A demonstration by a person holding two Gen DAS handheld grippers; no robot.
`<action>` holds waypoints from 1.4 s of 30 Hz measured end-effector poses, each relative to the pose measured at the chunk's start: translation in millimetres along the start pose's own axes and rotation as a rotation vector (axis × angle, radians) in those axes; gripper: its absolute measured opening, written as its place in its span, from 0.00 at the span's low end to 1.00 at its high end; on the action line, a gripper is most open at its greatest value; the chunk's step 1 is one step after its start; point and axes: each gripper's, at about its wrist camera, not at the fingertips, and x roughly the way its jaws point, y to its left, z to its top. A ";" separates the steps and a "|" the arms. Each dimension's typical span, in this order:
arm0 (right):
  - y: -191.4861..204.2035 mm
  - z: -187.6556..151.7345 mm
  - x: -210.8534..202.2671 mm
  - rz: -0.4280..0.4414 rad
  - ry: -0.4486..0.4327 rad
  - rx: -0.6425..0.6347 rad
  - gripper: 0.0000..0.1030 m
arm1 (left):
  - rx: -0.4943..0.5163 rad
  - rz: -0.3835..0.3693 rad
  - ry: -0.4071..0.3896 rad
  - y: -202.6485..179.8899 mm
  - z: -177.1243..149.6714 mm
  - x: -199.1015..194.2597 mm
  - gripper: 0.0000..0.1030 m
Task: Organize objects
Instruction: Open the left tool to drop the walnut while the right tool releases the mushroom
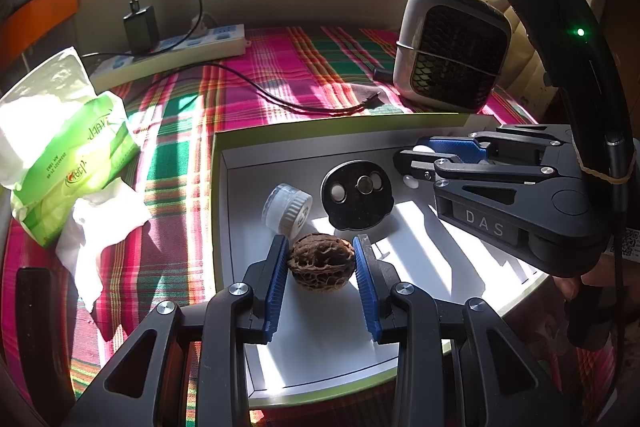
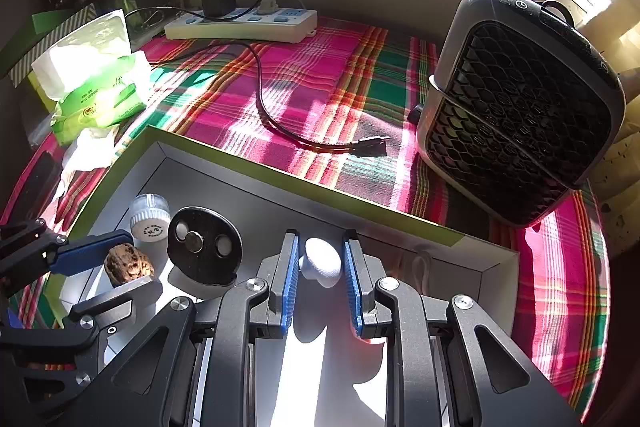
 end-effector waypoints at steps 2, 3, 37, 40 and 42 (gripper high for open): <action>-0.1 0.0 -0.4 -0.003 0.001 0.002 0.24 | 0.000 0.001 0.000 -0.7 -0.1 0.1 0.30; 0.0 0.0 -0.9 -0.002 0.001 0.003 0.25 | 0.000 0.001 0.001 -0.6 0.0 0.1 0.30; 5.5 -3.5 -25.8 -0.024 -0.050 0.013 0.47 | -0.045 -0.001 -0.029 10.9 -3.4 -17.8 0.37; 5.0 -5.7 -31.0 -0.022 -0.058 0.022 0.47 | -0.042 -0.002 -0.034 10.9 -5.4 -21.9 0.37; 4.4 -7.8 -34.9 -0.023 -0.062 0.029 0.47 | -0.042 -0.004 -0.037 10.7 -7.1 -24.8 0.37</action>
